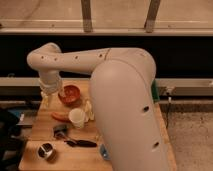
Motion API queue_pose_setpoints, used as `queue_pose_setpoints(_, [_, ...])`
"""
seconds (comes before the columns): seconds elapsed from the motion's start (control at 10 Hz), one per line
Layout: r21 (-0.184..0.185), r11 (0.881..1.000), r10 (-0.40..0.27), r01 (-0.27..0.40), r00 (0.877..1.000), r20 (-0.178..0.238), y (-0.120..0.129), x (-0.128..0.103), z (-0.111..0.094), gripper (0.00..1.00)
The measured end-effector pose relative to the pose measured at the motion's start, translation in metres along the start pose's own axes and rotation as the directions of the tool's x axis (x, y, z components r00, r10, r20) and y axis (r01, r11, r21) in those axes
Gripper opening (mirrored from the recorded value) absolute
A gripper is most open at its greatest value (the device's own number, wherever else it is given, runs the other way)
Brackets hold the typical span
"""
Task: Place pepper in plastic cup
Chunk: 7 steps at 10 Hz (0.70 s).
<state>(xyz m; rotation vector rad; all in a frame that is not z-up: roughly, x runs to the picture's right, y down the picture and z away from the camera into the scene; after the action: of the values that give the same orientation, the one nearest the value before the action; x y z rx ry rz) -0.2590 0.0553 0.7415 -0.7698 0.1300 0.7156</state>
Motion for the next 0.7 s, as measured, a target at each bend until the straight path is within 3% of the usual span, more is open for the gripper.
queue_pose_setpoints(0.4, [-0.099, 0.992, -0.082, 0.077, 0.996, -0.045, 0.017, -0.008, 0.064, 0.61])
queue_pose_setpoints(0.7, [-0.126, 0.987, -0.103, 0.096, 0.993, -0.051, 0.030, -0.008, 0.082, 0.61])
